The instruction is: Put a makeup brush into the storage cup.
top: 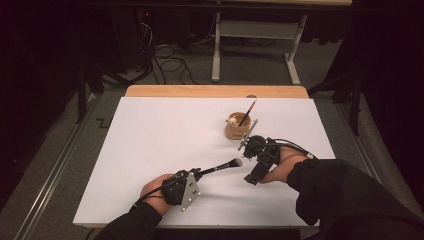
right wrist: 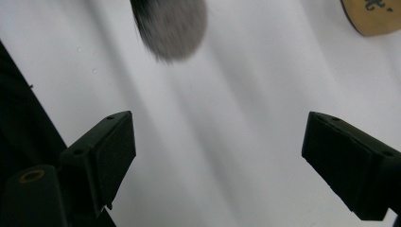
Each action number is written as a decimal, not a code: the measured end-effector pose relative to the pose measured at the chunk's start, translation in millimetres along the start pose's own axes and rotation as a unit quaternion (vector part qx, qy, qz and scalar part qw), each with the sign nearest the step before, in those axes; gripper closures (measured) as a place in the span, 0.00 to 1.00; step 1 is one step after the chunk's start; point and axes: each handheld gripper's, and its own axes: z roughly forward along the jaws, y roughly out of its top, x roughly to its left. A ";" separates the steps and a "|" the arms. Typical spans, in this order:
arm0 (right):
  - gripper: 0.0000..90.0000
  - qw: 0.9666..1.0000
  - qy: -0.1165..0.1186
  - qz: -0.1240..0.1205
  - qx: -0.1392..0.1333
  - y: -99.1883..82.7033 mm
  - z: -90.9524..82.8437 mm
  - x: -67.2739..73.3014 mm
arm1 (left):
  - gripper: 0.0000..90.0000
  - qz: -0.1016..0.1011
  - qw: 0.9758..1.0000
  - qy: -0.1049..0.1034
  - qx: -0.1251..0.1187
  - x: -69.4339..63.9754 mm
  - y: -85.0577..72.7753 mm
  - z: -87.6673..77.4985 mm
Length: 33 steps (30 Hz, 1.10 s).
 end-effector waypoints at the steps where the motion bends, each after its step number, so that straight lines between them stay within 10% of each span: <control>1: 0.13 1.000 -0.001 0.006 -0.004 -2.3 1.4 -1.4 | 0.88 -0.001 1.000 -0.001 0.004 1.3 -0.5 -0.3; 20: 0.09 0.989 -0.049 0.087 -0.106 -46.7 31.6 -18.7 | 0.88 -0.074 0.997 -0.001 0.003 14.2 -10.1 1.2; 33: 0.09 0.969 -0.027 0.145 -0.198 -66.4 55.3 -18.6 | 0.88 -0.109 0.994 -0.009 0.007 19.4 -16.2 2.2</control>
